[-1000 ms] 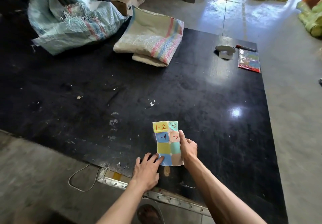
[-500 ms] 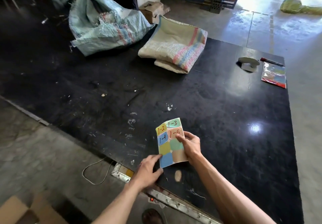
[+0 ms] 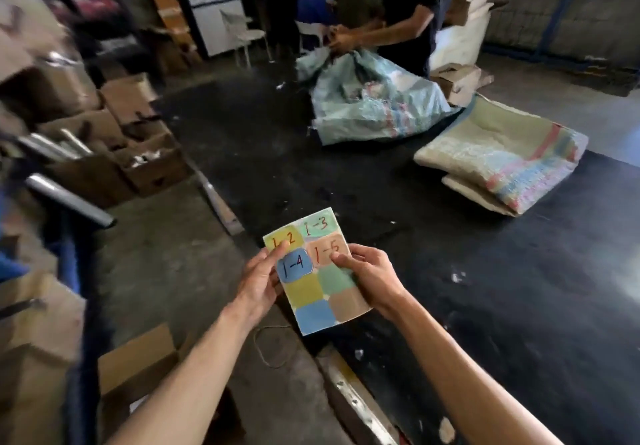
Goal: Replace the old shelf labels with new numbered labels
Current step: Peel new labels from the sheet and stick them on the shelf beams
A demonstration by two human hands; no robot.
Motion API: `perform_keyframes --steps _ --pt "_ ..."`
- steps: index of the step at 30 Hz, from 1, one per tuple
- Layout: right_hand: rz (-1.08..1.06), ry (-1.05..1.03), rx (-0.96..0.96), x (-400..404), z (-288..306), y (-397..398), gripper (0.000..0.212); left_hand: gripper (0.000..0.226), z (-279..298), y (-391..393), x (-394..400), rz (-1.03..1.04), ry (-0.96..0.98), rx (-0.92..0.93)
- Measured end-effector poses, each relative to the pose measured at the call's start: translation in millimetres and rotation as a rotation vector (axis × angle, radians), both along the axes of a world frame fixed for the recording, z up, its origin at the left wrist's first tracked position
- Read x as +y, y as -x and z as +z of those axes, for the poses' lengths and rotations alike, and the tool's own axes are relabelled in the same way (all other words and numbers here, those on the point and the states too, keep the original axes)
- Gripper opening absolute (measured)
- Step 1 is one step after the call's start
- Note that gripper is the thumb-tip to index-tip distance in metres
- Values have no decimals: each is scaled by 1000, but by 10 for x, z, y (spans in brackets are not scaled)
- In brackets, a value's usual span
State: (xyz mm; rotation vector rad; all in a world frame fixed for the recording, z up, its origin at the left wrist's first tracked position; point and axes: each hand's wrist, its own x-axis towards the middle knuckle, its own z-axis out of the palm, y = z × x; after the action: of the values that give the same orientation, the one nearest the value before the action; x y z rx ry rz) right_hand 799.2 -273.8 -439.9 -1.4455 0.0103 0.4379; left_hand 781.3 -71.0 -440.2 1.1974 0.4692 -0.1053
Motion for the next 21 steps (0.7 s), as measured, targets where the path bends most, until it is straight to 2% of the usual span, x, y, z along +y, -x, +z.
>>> perform_keyframes --steps 3,4,7,10,13,16,21 --pt "117 15 -105 506 216 -57 12 17 268 211 398 191 -56 -85" --pt "164 22 -147 711 294 -57 12 10 345 310 552 255 -88 -120" --pt "273 25 -264 1278 486 10 12 18 618 655 900 404 -144 -189" --pt "358 22 -374 1828 687 173 30 13 861 1025 1261 571 -228 -228" --pt "407 8 -583 2330 932 394 45 16 1108 1408 1628 709 -319 -240" --pt "444 -52 -807 2815 1201 651 41 26 1325 1803 1951 815 -413 -259" --pt "466 -52 -1040 3560 1614 1155 31 20 1665 2486 2409 900 -552 -311"
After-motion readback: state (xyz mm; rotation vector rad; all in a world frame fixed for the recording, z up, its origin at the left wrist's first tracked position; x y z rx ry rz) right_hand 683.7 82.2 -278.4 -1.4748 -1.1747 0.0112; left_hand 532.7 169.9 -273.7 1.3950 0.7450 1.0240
